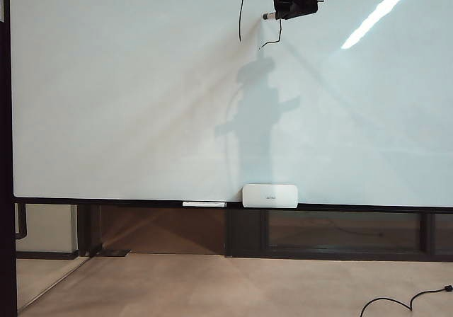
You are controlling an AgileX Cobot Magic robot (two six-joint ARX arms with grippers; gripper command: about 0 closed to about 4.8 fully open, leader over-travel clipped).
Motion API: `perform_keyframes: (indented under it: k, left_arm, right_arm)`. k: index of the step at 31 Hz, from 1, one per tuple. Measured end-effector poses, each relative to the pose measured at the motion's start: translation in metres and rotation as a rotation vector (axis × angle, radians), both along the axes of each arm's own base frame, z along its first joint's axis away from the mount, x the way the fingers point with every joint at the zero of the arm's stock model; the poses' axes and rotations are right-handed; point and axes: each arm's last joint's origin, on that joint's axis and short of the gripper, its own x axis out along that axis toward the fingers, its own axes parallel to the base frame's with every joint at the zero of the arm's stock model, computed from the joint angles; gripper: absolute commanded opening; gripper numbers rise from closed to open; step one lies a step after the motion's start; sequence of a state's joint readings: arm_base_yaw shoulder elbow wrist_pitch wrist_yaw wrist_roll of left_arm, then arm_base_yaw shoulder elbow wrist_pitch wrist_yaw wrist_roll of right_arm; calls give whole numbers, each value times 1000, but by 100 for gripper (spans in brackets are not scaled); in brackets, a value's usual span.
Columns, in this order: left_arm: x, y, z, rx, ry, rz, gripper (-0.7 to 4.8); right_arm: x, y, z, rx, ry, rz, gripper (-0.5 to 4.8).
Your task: Reach to the right to find the marker pen, pick it up, and write the number 13 on the whiteboard.
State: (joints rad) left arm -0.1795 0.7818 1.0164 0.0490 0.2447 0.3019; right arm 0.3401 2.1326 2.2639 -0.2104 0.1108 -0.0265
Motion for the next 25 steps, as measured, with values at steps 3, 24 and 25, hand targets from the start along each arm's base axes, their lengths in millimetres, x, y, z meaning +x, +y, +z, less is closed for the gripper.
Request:
perform_keyframes:
  k: [3,24,25]
  left_arm:
    - [0,0,0,0,0,0,-5]
    - [0,0,0,0,0,0,-5]
    - [0,0,0,0,0,0,-5]
  right_arm:
    - [0,0,1,4,-11,0,-5]
    - [3,0,-3,2,-7,-14,-5]
    - [3,0,-3,2,-8,-22,-5]
